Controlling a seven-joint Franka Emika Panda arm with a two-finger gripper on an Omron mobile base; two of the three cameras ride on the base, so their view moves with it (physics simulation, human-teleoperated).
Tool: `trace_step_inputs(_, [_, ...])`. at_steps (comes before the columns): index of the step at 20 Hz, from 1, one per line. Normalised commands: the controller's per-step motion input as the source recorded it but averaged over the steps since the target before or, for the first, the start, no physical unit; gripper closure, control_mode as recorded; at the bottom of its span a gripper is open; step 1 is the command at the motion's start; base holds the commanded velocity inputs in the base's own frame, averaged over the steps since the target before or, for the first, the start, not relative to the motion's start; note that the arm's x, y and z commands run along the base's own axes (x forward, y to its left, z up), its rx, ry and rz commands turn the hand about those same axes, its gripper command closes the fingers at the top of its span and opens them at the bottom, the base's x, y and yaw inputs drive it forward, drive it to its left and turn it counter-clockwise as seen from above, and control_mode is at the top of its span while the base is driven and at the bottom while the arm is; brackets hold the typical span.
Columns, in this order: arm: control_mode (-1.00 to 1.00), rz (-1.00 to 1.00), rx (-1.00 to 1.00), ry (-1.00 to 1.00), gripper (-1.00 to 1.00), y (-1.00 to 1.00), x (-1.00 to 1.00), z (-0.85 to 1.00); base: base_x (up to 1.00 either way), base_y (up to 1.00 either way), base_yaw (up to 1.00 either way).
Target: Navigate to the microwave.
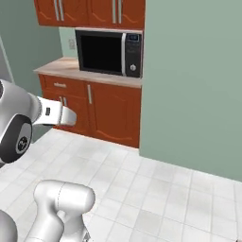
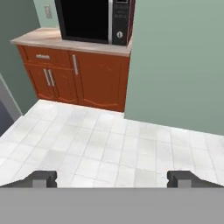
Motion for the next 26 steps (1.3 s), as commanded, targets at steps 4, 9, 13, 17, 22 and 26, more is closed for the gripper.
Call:
trace_step_inputs(4, [1.0, 0.0, 0.0, 0.0, -1.0, 0.0, 0.0, 0.0, 1.0, 0.4, -0.03])
trace_step_inputs(9, [1.0, 0.0, 0.0, 0.0, -1.0, 0.0, 0.0, 0.0, 1.0, 0.88, -0.16])
trace_step_inputs(13, [1.0, 0.0, 0.0, 0.0, -1.0, 0.0, 0.0, 0.0, 1.0, 1.0, -0.21])
trace_step_inputs(17, [1.0, 0.0, 0.0, 0.0, -1.0, 0.0, 0.0, 0.0, 1.0, 0.72, -0.2])
trace_step_inputs(22, [1.0, 0.0, 0.0, 0.0, -1.0, 0.0, 0.0, 0.0, 1.0, 0.45, -0.21])
trace_step_inputs(26, [1.0, 0.0, 0.0, 0.0, -1.0, 0.0, 0.0, 0.0, 1.0, 0.0, -0.17])
